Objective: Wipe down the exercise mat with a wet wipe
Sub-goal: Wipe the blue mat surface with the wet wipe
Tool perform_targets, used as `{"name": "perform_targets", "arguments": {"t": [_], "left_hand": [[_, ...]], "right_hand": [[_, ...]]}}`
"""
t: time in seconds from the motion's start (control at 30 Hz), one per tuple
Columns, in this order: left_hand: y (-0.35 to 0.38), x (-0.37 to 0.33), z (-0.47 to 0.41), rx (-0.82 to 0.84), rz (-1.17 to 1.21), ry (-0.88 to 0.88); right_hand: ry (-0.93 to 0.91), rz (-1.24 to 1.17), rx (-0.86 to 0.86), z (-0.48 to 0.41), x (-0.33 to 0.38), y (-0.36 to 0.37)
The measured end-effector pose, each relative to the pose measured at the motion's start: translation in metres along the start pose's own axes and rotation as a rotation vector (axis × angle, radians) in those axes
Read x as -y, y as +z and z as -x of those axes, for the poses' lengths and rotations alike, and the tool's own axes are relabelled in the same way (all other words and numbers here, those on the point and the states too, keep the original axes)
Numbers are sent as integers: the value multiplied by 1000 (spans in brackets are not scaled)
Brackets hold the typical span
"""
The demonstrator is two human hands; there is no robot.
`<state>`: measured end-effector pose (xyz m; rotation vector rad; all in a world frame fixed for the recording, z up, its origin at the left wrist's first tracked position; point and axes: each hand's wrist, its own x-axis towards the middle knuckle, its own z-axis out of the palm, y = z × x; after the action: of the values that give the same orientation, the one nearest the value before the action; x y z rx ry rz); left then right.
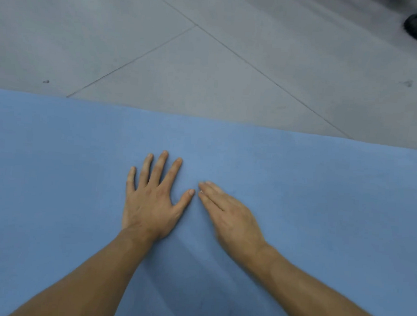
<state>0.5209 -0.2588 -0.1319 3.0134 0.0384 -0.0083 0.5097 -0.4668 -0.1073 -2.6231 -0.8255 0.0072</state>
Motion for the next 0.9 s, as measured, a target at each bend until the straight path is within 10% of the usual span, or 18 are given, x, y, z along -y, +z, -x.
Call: {"name": "perform_targets", "arguments": {"t": [0.37,0.9], "left_hand": [[0,1,0,2,9,-2],[3,1,-1,-8,6,-12]], "right_hand": [[453,90,-62,-24,-113,-29],[-221,-12,65,31,-31,-4]]}}
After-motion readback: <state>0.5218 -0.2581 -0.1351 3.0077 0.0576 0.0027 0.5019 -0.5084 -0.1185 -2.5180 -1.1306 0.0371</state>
